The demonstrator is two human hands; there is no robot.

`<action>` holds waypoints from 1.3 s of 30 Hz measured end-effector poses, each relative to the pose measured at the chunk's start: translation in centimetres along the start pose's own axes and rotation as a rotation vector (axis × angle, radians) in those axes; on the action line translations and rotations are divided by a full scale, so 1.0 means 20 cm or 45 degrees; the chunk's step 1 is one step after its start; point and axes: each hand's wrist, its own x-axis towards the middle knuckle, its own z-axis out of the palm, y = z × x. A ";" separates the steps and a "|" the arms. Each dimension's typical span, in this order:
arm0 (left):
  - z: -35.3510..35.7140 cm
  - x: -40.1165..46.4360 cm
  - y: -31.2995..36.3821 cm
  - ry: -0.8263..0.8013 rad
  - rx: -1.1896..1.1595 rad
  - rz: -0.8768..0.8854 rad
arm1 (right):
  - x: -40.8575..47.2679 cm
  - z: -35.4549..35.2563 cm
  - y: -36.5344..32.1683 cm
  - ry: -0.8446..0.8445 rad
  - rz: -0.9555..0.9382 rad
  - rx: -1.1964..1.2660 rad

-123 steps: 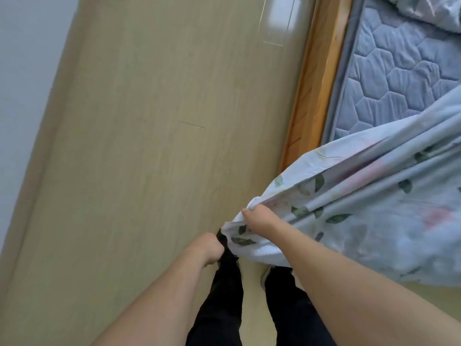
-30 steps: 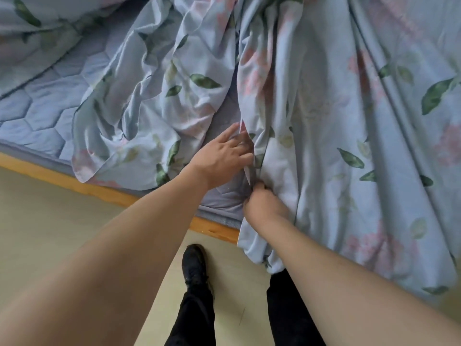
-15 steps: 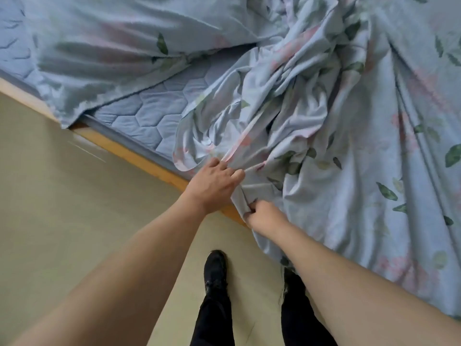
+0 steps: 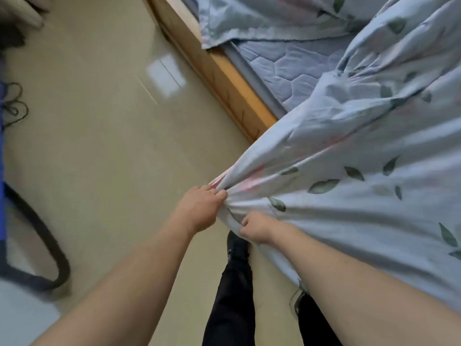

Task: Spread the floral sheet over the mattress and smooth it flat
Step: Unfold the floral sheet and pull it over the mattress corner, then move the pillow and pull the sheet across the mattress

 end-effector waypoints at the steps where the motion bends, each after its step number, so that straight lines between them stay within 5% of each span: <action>1: 0.04 -0.02 -0.01 -0.032 -0.033 -0.034 | 0.02 0.04 -0.01 -0.035 0.013 -0.034; 5: 0.08 -0.04 -0.05 -0.097 -0.077 -0.043 | 0.02 0.10 0.05 -0.059 0.103 -0.016; 10: -0.20 0.05 -0.07 -0.038 -0.134 -0.123 | -0.14 -0.16 0.12 0.154 0.156 0.102; 17: -0.74 0.37 0.09 -0.117 0.003 -0.147 | -0.29 -0.64 0.23 0.625 0.088 0.578; 26: -1.12 0.88 0.36 -0.139 -0.005 -0.065 | -0.36 -0.96 0.56 0.853 0.185 1.117; 33: -1.22 1.35 0.50 -0.004 -0.244 -0.138 | -0.30 -1.28 0.75 1.146 0.148 1.267; 39: -1.29 1.63 0.54 -0.118 -0.242 -0.058 | -0.23 -1.52 0.74 1.332 0.204 1.208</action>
